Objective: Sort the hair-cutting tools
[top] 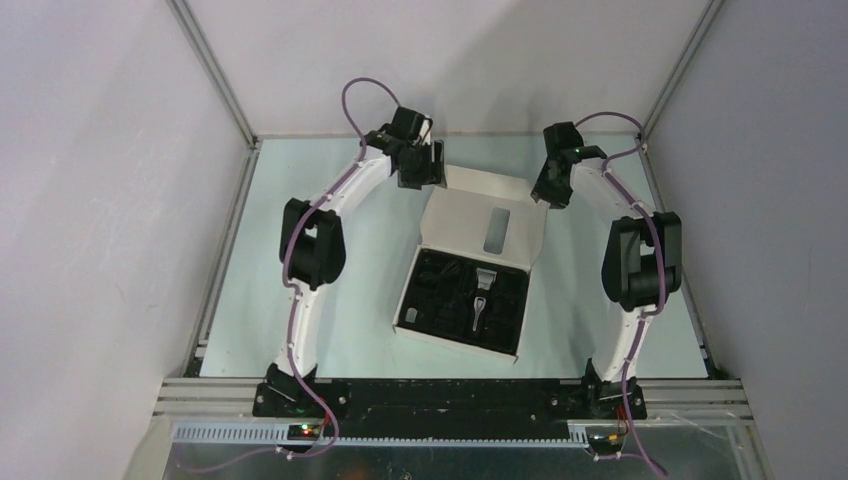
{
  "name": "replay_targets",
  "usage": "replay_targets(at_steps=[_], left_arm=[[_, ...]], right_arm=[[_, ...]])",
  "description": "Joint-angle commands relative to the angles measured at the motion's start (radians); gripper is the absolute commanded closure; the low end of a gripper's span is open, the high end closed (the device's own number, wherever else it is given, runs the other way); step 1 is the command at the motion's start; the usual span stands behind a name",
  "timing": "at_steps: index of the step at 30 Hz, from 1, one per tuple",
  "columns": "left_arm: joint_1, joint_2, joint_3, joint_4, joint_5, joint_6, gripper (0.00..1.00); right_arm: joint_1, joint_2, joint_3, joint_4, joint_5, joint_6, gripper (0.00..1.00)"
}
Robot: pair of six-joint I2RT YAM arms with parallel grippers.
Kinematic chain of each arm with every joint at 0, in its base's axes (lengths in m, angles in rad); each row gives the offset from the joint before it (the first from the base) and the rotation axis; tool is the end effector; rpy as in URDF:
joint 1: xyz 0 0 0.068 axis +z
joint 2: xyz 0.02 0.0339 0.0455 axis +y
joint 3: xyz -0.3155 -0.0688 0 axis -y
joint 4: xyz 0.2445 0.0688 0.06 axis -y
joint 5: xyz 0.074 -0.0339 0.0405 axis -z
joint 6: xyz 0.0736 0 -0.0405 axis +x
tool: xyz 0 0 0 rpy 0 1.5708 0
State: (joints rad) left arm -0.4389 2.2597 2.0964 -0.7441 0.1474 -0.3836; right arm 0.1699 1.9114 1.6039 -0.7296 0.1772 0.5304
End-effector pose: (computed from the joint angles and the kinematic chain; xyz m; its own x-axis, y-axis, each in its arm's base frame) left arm 0.5041 -0.2486 0.2608 -0.8493 -0.0102 -0.5277 0.1988 0.9200 -0.3378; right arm 0.4468 0.0635 0.2680 -0.7714 0.3729 -0.5156 0.3619 0.9236 0.1264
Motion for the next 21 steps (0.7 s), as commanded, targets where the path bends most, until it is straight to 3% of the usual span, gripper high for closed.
replay_targets(at_steps=[1, 4, 7, 21], left_arm=[[-0.012, -0.009, -0.004, 0.059, 0.044, -0.002, 0.28], [-0.013, -0.012, -0.015, 0.068, 0.037, -0.001, 0.3], [-0.014, -0.026, -0.025, 0.071, 0.032, 0.006, 0.32], [-0.014, -0.277, -0.376, 0.307, -0.078, 0.006, 0.46]], right_arm=[[0.007, 0.03, 0.041, -0.029, 0.07, 0.001, 0.64], [0.022, 0.012, 0.028, -0.016, 0.064, -0.01, 0.85], [0.046, -0.022, 0.013, -0.003, 0.074, -0.018, 1.0], [0.213, -0.4, -0.285, 0.201, 0.283, -0.02, 1.0]])
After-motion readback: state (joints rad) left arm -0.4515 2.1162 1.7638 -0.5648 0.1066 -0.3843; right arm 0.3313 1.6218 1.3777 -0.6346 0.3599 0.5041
